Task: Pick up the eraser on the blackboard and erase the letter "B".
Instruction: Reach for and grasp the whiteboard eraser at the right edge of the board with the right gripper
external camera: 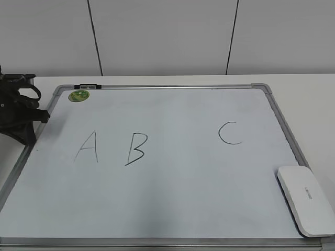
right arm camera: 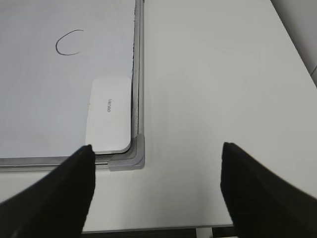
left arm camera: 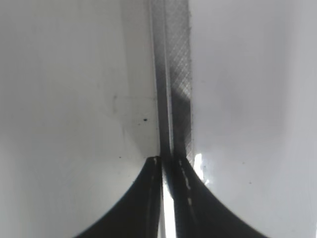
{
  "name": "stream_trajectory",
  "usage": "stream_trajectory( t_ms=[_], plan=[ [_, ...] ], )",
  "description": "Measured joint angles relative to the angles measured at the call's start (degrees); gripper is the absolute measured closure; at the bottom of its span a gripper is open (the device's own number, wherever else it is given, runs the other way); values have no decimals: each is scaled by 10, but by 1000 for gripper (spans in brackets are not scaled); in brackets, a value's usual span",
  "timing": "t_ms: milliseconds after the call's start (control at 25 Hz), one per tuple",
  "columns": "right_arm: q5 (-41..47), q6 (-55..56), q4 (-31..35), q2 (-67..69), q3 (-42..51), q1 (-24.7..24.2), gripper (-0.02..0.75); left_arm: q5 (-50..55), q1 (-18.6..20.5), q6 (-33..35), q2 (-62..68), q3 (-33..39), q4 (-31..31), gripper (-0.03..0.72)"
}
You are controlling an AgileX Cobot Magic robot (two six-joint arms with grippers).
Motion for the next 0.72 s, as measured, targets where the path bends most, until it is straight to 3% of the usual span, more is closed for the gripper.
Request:
stream_trajectory(
  t_ms=[440,720],
  plan=[
    [0,0,14,2,-18,0,151,2,1,0,0,0,-3,653],
    [-34,-11,27,151,-69,0,151,2,1,0,0,0,-4,649]
  ],
)
